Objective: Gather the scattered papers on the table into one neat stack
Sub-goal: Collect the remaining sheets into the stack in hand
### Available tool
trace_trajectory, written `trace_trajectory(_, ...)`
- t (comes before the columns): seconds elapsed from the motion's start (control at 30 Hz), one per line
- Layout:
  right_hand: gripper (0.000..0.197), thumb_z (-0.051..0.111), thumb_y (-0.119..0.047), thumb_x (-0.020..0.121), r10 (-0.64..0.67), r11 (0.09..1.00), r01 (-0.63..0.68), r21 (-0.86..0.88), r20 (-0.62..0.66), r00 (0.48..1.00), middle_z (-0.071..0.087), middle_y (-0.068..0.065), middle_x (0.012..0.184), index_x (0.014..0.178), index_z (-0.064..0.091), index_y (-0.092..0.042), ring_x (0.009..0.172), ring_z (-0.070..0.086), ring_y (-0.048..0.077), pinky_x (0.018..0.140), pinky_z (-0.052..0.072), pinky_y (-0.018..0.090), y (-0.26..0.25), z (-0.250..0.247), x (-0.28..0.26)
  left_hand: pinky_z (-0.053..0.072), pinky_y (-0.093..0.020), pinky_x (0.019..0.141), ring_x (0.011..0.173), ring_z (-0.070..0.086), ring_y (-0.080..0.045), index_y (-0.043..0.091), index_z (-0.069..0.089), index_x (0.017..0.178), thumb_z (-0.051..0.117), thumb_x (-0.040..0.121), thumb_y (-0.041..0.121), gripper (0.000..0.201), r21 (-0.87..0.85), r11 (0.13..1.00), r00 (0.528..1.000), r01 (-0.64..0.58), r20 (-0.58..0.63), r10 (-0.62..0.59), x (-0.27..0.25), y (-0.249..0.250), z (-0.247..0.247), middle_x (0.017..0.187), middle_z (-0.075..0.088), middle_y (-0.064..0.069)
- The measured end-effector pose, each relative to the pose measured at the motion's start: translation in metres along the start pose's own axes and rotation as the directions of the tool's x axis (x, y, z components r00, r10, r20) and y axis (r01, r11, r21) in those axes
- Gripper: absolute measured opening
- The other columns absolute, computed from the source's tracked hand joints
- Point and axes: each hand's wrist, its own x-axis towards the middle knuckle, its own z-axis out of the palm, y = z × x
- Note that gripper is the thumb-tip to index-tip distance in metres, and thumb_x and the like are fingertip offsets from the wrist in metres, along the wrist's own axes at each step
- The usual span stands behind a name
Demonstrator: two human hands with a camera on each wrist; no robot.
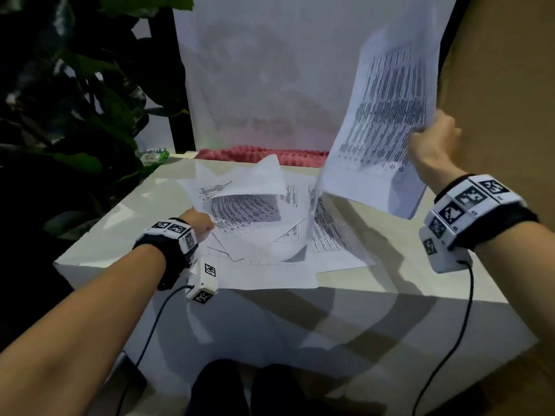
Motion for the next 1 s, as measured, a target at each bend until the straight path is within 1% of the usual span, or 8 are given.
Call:
trace_trajectory(0.17, 0.038, 0.039, 0.007, 0.084, -0.041, 0.993, 0.042, 0.112, -0.017, 0.999, 0.051, 0.005, 0.091, 0.117, 0.054, -0.004, 0.092, 0.051, 0.023, 0.084, 0.045, 0.029, -0.013, 0.011, 0.002, 0.037, -0.011, 0.04, 0.047, 0.045, -0.018, 0.001, 0.052, 0.082, 0.047, 0.097, 0.011, 0.018, -0.029, 0.999, 0.999, -0.032, -0.016, 0.031, -0.004, 0.001, 0.008, 0.053, 0.047, -0.009)
trace_trajectory(0.27, 0.039, 0.038, 0.008, 0.085, -0.035, 0.986, 0.034, 0.16, 0.004, 0.999, 0.052, 0.002, 0.084, 0.118, 0.054, -0.004, 0.093, 0.053, 0.025, 0.082, 0.041, 0.026, -0.017, 0.019, -0.004, 0.052, -0.035, 0.088, 0.102, 0.065, -0.035, -0.015, 0.047, 0.128, 0.066, 0.087, 0.023, 0.059, -0.097, 0.995, 0.999, -0.01, -0.032, 0.007, -0.009, -0.002, 0.007, 0.112, 0.064, -0.03)
trace_trajectory(0.3, 0.038, 0.039, 0.007, 0.085, -0.037, 0.984, 0.036, 0.177, 0.003, 0.999, 0.054, 0.002, 0.085, 0.117, 0.055, -0.005, 0.095, 0.056, 0.027, 0.082, 0.043, 0.026, -0.017, 0.022, -0.005, 0.052, -0.04, 0.085, 0.099, 0.064, -0.04, -0.015, 0.04, 0.134, 0.068, 0.085, 0.024, 0.069, -0.094, 0.996, 0.999, 0.0, -0.034, -0.003, -0.007, -0.002, 0.007, 0.111, 0.063, -0.032)
trace_trajectory(0.47, 0.036, 0.04, 0.006, 0.087, -0.022, 0.988, 0.011, 0.152, 0.074, 0.997, 0.054, 0.004, 0.094, 0.117, 0.056, -0.006, 0.098, 0.058, 0.026, 0.085, 0.047, 0.031, -0.018, 0.031, -0.017, 0.033, -0.029, 0.043, 0.047, 0.045, -0.025, -0.021, 0.039, 0.129, 0.064, 0.088, 0.023, 0.065, -0.168, 0.985, 0.994, -0.023, -0.109, 0.005, -0.01, 0.003, 0.006, 0.057, 0.047, -0.015)
trace_trajectory(0.57, 0.029, 0.04, 0.006, 0.086, -0.024, 0.997, 0.015, 0.074, 0.118, 0.993, 0.054, 0.005, 0.088, 0.101, 0.059, -0.011, 0.101, 0.06, 0.032, 0.091, 0.05, 0.045, -0.011, 0.036, -0.024, 0.052, -0.049, 0.073, 0.086, 0.062, -0.046, -0.017, 0.04, 0.13, 0.059, 0.091, 0.024, 0.059, -0.311, 0.946, 0.986, -0.086, -0.16, 0.038, -0.008, 0.003, 0.003, 0.1, 0.062, -0.034)
trace_trajectory(0.63, 0.029, 0.04, 0.005, 0.085, -0.026, 0.999, 0.021, 0.035, 0.131, 0.991, 0.054, 0.006, 0.088, 0.102, 0.06, -0.007, 0.101, 0.06, 0.035, 0.092, 0.049, 0.049, -0.005, 0.038, -0.028, 0.045, -0.049, 0.095, 0.109, 0.057, -0.041, -0.012, 0.046, 0.127, 0.057, 0.092, 0.02, 0.048, -0.393, 0.907, 0.972, -0.153, -0.223, 0.068, -0.011, 0.003, -0.006, 0.12, 0.059, -0.026)
trace_trajectory(0.7, 0.03, 0.04, 0.005, 0.086, -0.019, 1.0, 0.017, 0.016, 0.136, 0.991, 0.054, 0.007, 0.089, 0.107, 0.059, -0.005, 0.1, 0.06, 0.035, 0.087, 0.052, 0.046, 0.0, 0.036, -0.028, 0.045, -0.04, 0.095, 0.108, 0.057, -0.028, -0.006, 0.049, 0.124, 0.06, 0.09, 0.021, 0.045, -0.448, 0.871, 0.963, -0.2, -0.256, 0.09, -0.01, 0.002, -0.016, 0.115, 0.058, -0.012)
trace_trajectory(1.0, 0.033, 0.04, 0.003, 0.088, 0.003, 1.0, 0.0, -0.016, 0.161, 0.987, 0.063, 0.019, 0.11, 0.115, 0.058, -0.006, 0.092, 0.056, 0.031, 0.083, 0.051, 0.041, 0.008, 0.029, -0.028, 0.047, -0.029, 0.083, 0.095, 0.058, -0.02, -0.003, 0.054, 0.124, 0.055, 0.093, 0.011, 0.035, -0.571, 0.723, 0.91, -0.389, -0.361, 0.205, -0.015, 0.03, -0.046, 0.113, 0.06, -0.011)
